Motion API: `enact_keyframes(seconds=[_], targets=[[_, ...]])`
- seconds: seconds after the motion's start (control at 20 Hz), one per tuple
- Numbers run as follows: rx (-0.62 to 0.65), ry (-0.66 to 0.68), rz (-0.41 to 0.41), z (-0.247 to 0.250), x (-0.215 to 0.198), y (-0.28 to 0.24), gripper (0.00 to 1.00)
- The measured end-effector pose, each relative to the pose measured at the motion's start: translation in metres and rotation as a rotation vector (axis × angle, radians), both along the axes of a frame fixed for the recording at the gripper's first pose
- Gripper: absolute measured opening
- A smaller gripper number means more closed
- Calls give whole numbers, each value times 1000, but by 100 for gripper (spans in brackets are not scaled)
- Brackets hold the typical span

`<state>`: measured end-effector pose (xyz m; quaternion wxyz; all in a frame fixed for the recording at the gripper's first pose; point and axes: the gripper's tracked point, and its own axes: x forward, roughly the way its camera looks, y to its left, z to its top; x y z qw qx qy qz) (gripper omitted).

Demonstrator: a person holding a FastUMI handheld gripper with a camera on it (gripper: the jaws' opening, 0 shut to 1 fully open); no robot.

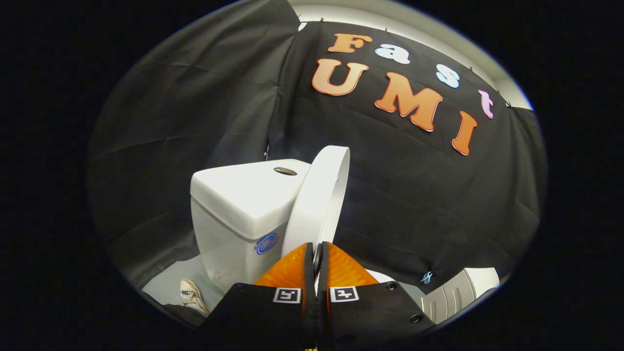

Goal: Open the toilet lid.

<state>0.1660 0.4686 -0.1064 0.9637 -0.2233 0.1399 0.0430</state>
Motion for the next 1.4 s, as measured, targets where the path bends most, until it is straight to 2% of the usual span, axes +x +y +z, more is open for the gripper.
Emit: enact_keyframes(seconds=[0.3,0.55,0.75,0.8,0.95,1.0,1.2,1.3,1.4], targets=[[-57,-23,-25,-3,-2,6,8],[-34,-30,-19,-2,-1,4,11],[37,30,39,-10,-8,6,31],[50,41,46,-10,-11,4,43],[79,61,53,-6,-14,-5,61],[102,65,52,-2,-17,-9,73],[228,62,75,24,-22,-27,78],[340,107,102,27,-28,-34,81],[469,93,142,43,-31,-41,81]])
